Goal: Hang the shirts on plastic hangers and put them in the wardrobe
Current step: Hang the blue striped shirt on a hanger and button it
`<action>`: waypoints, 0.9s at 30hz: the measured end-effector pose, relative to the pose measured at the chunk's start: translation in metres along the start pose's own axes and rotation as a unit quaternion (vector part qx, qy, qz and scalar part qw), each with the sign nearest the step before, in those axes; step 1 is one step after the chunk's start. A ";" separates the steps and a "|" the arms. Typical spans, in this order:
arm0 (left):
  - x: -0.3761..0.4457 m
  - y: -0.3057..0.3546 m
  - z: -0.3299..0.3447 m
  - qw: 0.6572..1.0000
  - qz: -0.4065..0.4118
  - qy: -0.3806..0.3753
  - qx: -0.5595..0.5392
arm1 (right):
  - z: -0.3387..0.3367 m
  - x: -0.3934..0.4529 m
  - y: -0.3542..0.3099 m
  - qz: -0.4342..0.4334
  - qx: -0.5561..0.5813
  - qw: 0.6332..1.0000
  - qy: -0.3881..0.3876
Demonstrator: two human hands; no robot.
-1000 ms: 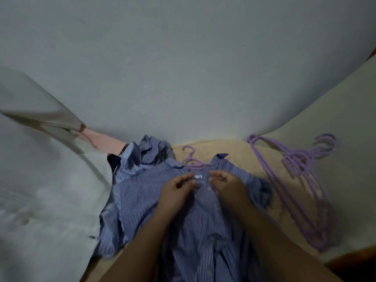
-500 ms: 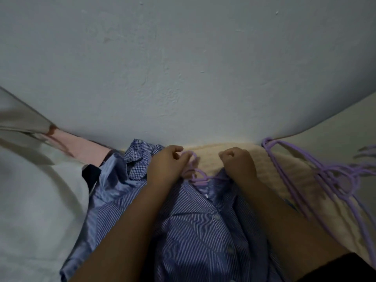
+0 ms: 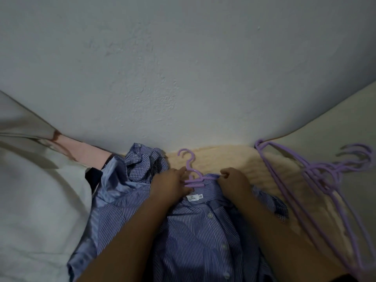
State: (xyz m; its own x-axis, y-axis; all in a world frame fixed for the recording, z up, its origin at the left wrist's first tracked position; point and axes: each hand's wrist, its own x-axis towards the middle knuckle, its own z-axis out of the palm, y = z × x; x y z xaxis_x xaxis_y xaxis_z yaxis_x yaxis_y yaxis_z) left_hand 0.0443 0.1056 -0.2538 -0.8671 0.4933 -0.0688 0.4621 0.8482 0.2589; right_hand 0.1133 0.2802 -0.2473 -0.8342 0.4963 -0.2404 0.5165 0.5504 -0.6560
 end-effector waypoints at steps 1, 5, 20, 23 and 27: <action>-0.003 0.002 -0.005 0.999 0.012 0.029 0.010 | -0.006 -0.007 -0.003 -0.010 0.015 1.000 0.010; -0.027 0.017 -0.042 0.987 0.058 0.151 -0.010 | -0.036 -0.037 -0.020 -0.044 0.053 0.997 0.045; -0.150 0.089 -0.249 0.910 0.046 0.411 -0.016 | -0.195 -0.212 -0.143 -0.288 0.150 0.887 0.328; -0.176 0.103 -0.293 0.902 0.051 0.428 -0.009 | -0.211 -0.246 -0.158 -0.350 0.223 0.831 0.369; -0.210 0.118 -0.333 0.875 0.087 0.474 -0.051 | -0.237 -0.280 -0.171 -0.386 0.210 0.826 0.354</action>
State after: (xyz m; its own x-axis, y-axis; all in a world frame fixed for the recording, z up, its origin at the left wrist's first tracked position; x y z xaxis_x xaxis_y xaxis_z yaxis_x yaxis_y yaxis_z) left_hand 0.2189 0.0375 0.1117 -0.5718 0.1911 0.7978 0.6260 0.7302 0.2738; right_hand 0.3041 0.2064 0.1019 -0.4850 0.4566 0.7459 -0.3521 0.6787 -0.6444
